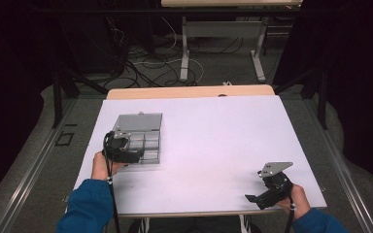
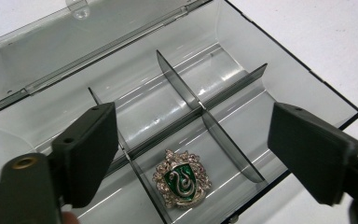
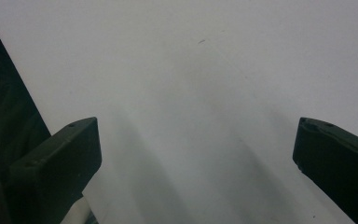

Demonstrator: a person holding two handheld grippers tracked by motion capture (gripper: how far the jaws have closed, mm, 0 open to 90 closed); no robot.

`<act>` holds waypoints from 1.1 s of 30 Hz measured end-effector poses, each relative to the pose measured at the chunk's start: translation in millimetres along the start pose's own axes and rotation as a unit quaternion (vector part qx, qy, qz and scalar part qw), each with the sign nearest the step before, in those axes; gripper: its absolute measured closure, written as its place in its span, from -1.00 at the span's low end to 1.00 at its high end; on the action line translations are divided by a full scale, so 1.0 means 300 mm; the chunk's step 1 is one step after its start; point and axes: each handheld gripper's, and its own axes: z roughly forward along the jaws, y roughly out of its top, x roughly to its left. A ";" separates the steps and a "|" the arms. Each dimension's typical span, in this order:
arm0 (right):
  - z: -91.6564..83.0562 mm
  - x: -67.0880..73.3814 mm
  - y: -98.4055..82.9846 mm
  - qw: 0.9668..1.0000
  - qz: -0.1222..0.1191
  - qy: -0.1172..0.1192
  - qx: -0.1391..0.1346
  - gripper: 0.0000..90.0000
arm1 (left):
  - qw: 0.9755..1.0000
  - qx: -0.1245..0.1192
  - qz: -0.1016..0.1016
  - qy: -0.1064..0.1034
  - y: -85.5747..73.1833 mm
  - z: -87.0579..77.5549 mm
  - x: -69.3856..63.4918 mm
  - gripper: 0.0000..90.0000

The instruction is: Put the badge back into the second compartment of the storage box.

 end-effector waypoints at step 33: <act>0.005 0.001 -0.001 1.000 0.000 -0.004 0.005 -0.98 | 0.999 0.001 0.046 -0.016 -0.084 -0.128 -0.136 -0.99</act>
